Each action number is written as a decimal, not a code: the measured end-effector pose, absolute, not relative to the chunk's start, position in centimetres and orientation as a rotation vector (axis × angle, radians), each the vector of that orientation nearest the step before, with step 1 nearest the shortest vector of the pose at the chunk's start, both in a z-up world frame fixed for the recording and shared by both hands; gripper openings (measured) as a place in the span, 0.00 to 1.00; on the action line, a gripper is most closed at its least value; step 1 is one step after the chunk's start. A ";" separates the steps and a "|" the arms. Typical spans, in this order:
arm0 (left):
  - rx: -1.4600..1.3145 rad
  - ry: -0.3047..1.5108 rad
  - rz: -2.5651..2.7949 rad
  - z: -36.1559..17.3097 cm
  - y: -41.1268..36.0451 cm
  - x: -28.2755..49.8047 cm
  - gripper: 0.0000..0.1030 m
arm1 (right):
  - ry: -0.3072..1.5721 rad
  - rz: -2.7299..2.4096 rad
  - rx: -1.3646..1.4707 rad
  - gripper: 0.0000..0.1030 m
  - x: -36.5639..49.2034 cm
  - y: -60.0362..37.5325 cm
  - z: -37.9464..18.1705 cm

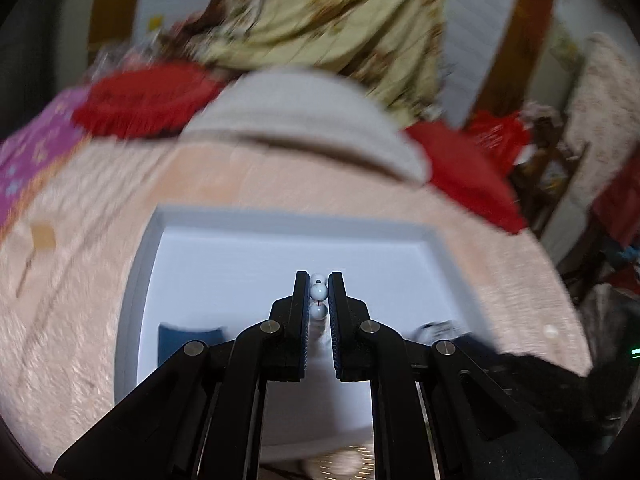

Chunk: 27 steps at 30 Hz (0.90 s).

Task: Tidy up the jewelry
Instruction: 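Lower the bead bracelet and silver bangle into the tray and open both grippers, then move the left gripper to the brown hair tie with the wooden mouse charm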

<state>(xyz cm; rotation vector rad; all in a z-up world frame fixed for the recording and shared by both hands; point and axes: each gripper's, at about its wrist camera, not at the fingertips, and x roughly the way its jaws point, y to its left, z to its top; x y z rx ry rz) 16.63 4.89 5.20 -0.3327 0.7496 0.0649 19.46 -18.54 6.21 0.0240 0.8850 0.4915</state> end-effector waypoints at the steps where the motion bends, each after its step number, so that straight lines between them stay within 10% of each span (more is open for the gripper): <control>1: -0.338 0.769 0.077 4.6 5.2 17.0 0.07 | 0.893 0.493 0.021 0.07 19.7 -18.3 5.9; 15: -0.347 0.818 0.136 3.0 7.2 16.9 0.10 | 0.978 0.503 0.017 0.08 21.4 -15.7 3.3; 18: -0.367 0.820 0.139 3.0 7.6 16.8 0.32 | 0.995 0.514 0.033 0.43 21.6 -15.7 3.0; 20: -0.376 0.799 0.142 3.2 7.8 16.5 0.51 | 0.981 0.514 0.035 0.45 21.4 -15.8 3.2; 27: -0.379 0.767 0.147 4.5 8.4 15.4 0.51 | 0.858 0.485 0.041 0.45 20.2 -17.7 6.2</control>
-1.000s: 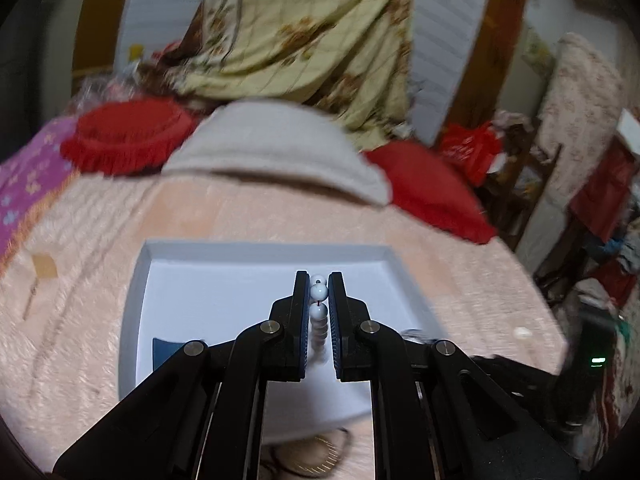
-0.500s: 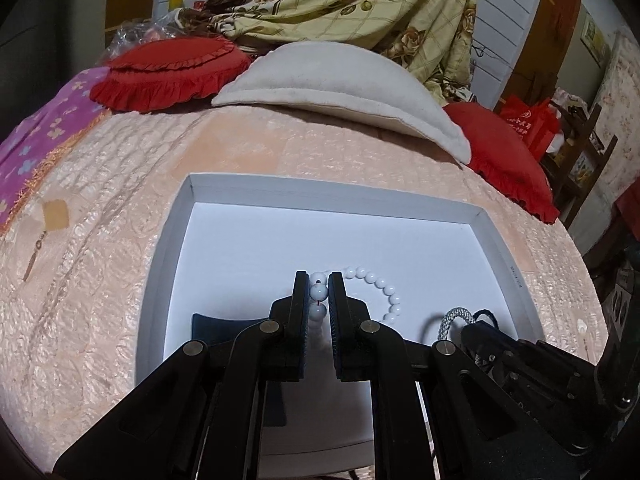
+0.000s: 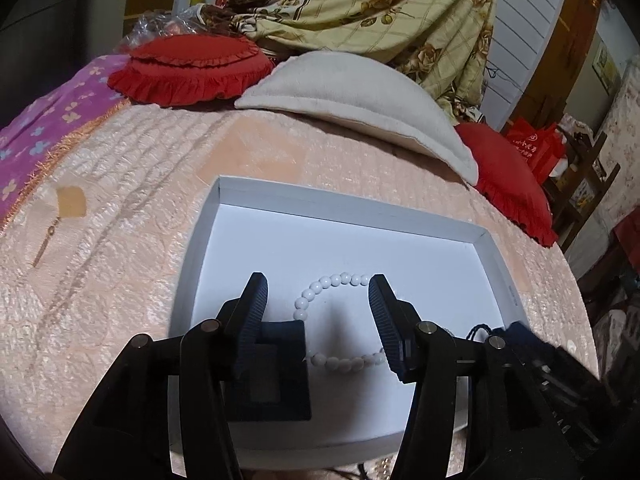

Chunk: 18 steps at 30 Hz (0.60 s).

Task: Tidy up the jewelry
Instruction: 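Move the left gripper to the brown hair tie with the wooden mouse charm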

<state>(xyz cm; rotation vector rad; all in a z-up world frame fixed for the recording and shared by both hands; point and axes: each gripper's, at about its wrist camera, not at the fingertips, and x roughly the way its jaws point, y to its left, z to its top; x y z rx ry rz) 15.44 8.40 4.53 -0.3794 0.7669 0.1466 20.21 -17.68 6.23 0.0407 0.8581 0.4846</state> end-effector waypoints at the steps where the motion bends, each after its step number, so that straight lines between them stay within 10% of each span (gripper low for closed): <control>1: -0.368 0.760 0.146 4.8 8.5 15.0 0.51 | 0.841 0.479 0.035 0.45 19.9 -18.1 6.6; 18: -0.242 0.822 0.089 1.6 6.1 2.8 0.51 | 0.885 0.264 0.018 0.45 10.4 -29.7 4.9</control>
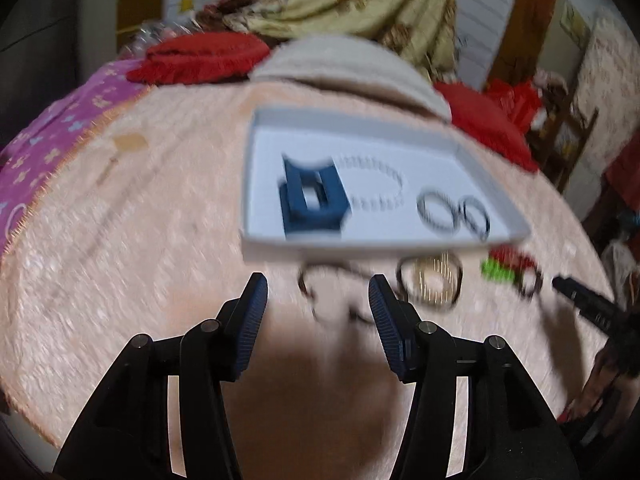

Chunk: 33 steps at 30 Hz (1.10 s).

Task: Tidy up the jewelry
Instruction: 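Move the left gripper to the brown hair tie with the wooden mouse charm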

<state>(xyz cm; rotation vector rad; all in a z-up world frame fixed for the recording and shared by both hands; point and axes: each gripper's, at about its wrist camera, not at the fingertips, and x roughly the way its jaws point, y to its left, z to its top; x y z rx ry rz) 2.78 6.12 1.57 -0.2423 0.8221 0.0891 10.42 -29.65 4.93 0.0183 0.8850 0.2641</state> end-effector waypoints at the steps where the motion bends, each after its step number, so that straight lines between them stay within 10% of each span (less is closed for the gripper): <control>1: -0.228 0.832 0.089 1.2 5.8 2.8 0.51 | 0.894 0.258 0.023 0.45 10.3 -30.0 4.7; 15: -0.079 0.877 0.164 -1.3 3.2 5.4 0.56 | 0.902 0.250 0.042 0.45 10.8 -31.4 4.2; 19: -0.091 0.868 0.163 -1.3 2.9 5.3 0.36 | 0.924 0.310 0.049 0.45 11.2 -31.0 3.7; 33: -0.147 0.872 0.185 -1.0 3.8 5.1 0.35 | 0.883 0.446 0.078 0.45 13.5 -27.7 3.8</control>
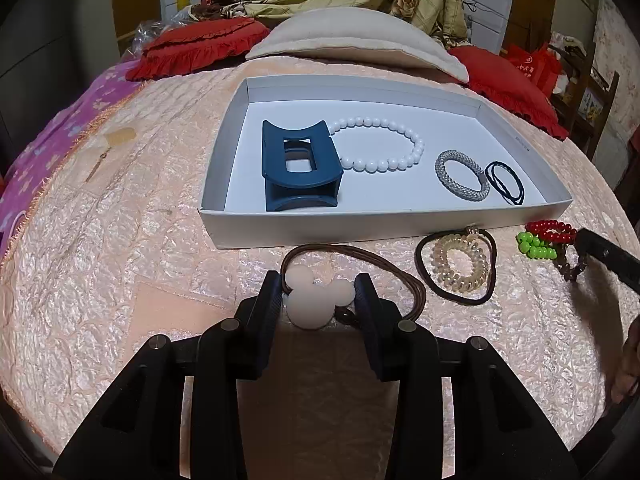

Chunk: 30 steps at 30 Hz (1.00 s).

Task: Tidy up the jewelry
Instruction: 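Move the left gripper to the brown hair tie with the wooden mouse charm, then grasp the red bead bracelet with the right gripper while the left holds the mouse-charm hair tie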

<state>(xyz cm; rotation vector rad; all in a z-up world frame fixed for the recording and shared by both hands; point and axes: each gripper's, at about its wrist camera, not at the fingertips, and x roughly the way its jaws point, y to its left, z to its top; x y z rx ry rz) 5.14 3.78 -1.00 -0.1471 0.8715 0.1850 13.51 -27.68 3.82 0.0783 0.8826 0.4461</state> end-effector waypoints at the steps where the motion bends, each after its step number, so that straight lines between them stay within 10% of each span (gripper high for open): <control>1: -0.148 0.872 0.187 -1.0 3.8 5.1 0.35 | 0.882 0.441 0.081 0.45 13.7 -27.6 3.8; 11: -0.133 0.872 0.197 -1.1 3.6 5.4 0.35 | 0.907 0.409 0.094 0.29 15.4 -27.0 3.1; 14: -0.131 0.871 0.200 -1.1 3.6 5.4 0.35 | 0.918 0.442 0.042 0.09 15.2 -26.3 2.9; 30: -0.191 0.807 0.213 0.7 4.9 4.7 0.35 | 0.725 0.498 0.090 0.08 11.2 -27.2 7.5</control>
